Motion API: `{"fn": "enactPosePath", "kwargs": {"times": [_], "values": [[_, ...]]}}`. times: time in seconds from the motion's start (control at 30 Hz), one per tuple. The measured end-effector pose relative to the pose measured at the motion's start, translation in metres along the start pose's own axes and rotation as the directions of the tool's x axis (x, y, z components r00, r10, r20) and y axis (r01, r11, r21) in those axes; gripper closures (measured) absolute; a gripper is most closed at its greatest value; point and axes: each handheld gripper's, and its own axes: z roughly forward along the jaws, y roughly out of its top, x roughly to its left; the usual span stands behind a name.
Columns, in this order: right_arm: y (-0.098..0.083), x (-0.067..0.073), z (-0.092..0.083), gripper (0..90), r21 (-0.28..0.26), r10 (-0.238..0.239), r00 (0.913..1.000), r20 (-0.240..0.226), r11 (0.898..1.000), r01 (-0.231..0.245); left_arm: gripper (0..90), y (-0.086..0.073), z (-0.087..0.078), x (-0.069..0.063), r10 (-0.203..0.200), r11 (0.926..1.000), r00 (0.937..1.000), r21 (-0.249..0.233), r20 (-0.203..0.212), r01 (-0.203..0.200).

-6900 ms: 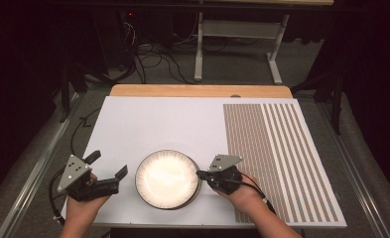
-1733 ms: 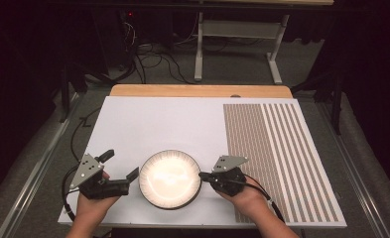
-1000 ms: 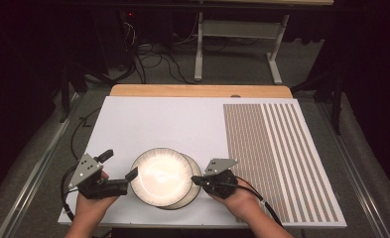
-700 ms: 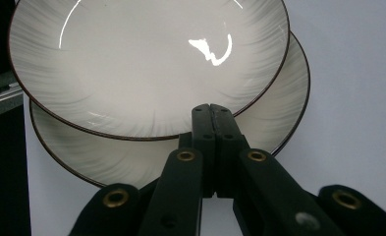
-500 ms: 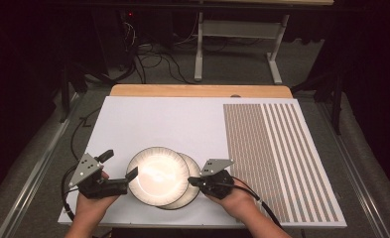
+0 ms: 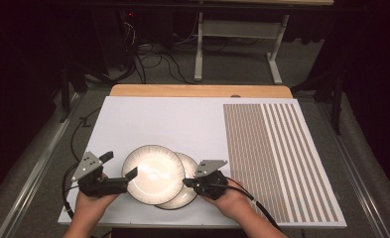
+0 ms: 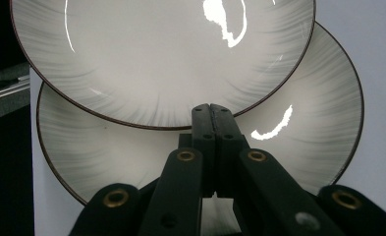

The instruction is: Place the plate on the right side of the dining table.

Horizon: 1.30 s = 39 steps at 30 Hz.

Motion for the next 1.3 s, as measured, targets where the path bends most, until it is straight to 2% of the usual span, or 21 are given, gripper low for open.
{"fn": "enactPosePath", "kwargs": {"times": [0.1, 0.2, 0.23, 0.27, 0.37, 0.4, 0.43, 0.47, 0.5, 0.6, 0.63, 0.67, 0.8, 0.87, 0.97, 1.03, 1.07, 1.1, 1.13, 1.27, 1.3], "values": [[0.0, 0.0, 0.0, 90.0, 0.003, 0.001, 1.0, 0.001, 1.0, -0.001, 0.3, -0.003, 0.006, 0.001, -0.015, 0.9972, 0.9999, 0.073, 0.002, 0.015], [0.0, 0.001, 0.0, 90.0, 0.001, 0.001, 1.0, 0.002, 1.0, -0.001, 0.3, -0.005, 0.013, 0.001, -0.034, 0.9898, 0.9992, 0.139, 0.021, 0.031], [0.0, 0.001, 0.0, 90.0, 0.005, -0.001, 1.0, 0.004, 1.0, 0.001, 0.2, -0.005, 0.015, 0.001, -0.047, 0.9844, 0.9986, 0.171, 0.024, 0.042], [0.0, 0.001, -0.001, 90.0, 0.006, -0.003, 1.0, 0.005, 1.0, 0.003, 0.6, -0.005, 0.015, 0.001, -0.047, 0.9844, 0.9986, 0.171, 0.024, 0.042], [0.0, 0.002, -0.001, 90.0, 0.006, -0.007, 0.9999, 0.007, 1.0, 0.007, 3.4, -0.004, 0.018, 0.002, -0.089, 0.9741, 0.9951, 0.212, 0.044, 0.078], [0.0, 0.002, -0.001, 90.0, 0.006, -0.007, 0.9999, 0.007, 1.0, 0.007, 4.8, -0.004, 0.018, 0.002, -0.089, 0.9741, 0.9951, 0.212, 0.044, 0.078], [0.001, 0.002, -0.001, 90.0, 0.006, -0.009, 0.9999, 0.008, 1.0, 0.009, 6.4, -0.004, 0.018, 0.004, -0.11, 0.9687, 0.9925, 0.23, 0.054, 0.095], [0.001, 0.002, 0.0, 90.0, 0.002, -0.011, 0.9999, 0.009, 1.0, 0.011, 8.0, -0.004, 0.018, 0.004, -0.11, 0.9687, 0.9925, 0.23, 0.054, 0.095], [0.001, 0.002, 0.0, 90.0, 0.002, -0.011, 0.9999, 0.009, 1.0, 0.011, 8.0, -0.004, 0.019, 0.006, -0.124, 0.9641, 0.9904, 0.244, 0.061, 0.105], [0.001, 0.002, -0.001, 90.0, 0.004, -0.016, 0.9998, 0.012, 1.0, 0.016, 14.3, -0.006, 0.022, 0.008, -0.174, 0.9484, 0.9804, 0.284, 0.092, 0.142], [0.001, 0.002, -0.001, 90.0, 0.002, -0.009, 0.9999, 0.012, 1.0, 0.009, 17.8, -0.007, 0.023, 0.009, -0.203, 0.9365, 0.9734, 0.311, 0.107, 0.161], [0.001, 0.002, -0.001, 90.0, 0.002, -0.009, 0.9999, 0.012, 1.0, 0.009, 19.5, -0.007, 0.023, 0.009, -0.203, 0.9365, 0.9734, 0.311, 0.107, 0.161], [0.001, 0.003, -0.001, 90.0, 0.007, -0.008, 0.9999, 0.013, 1.0, 0.008, 24.7, -0.007, 0.024, 0.013, -0.281, 0.9098, 0.9495, 0.353, 0.139, 0.218], [0.001, 0.003, -0.001, 90.0, 0.009, -0.01, 0.9998, 0.015, 1.0, 0.01, 29.5, -0.006, 0.024, 0.014, -0.299, 0.9031, 0.9426, 0.363, 0.149, 0.229], [0.001, 0.003, -0.001, 90.0, 0.008, -0.008, 0.9999, 0.014, 1.0, 0.008, 34.3, -0.006, 0.025, 0.013, -0.316, 0.8944, 0.9368, 0.377, 0.151, 0.24], [0.001, 0.003, -0.001, 90.0, 0.008, -0.008, 0.9999, 0.015, 1.0, 0.008, 40.6, -0.006, 0.026, 0.013, -0.311, 0.89, 0.9386, 0.392, 0.149, 0.233], [0.001, 0.003, -0.001, 90.0, 0.008, -0.008, 0.9999, 0.015, 1.0, 0.007, 43.3, -0.007, 0.027, 0.011, -0.307, 0.8845, 0.94, 0.409, 0.148, 0.225], [0.001, 0.003, -0.001, 90.0, 0.008, -0.008, 0.9999, 0.015, 1.0, 0.007, 45.4, -0.007, 0.027, 0.011, -0.307, 0.8845, 0.94, 0.409, 0.148, 0.225], [0.001, 0.003, -0.001, 90.0, 0.008, -0.008, 0.9999, 0.015, 1.0, 0.007, 47.8, -0.006, 0.027, 0.009, -0.283, 0.8855, 0.9493, 0.418, 0.137, 0.204], [0.001, 0.003, -0.001, 90.0, 0.008, -0.008, 0.9998, 0.015, 1.0, 0.008, 53.5, -0.006, 0.027, 0.01, -0.283, 0.8798, 0.9507, 0.429, 0.127, 0.205], [0.001, 0.003, -0.001, 90.0, 0.009, -0.007, 0.9999, 0.015, 1.0, 0.007, 54.7, -0.006, 0.027, 0.011, -0.302, 0.8745, 0.9451, 0.431, 0.125, 0.223]]}}
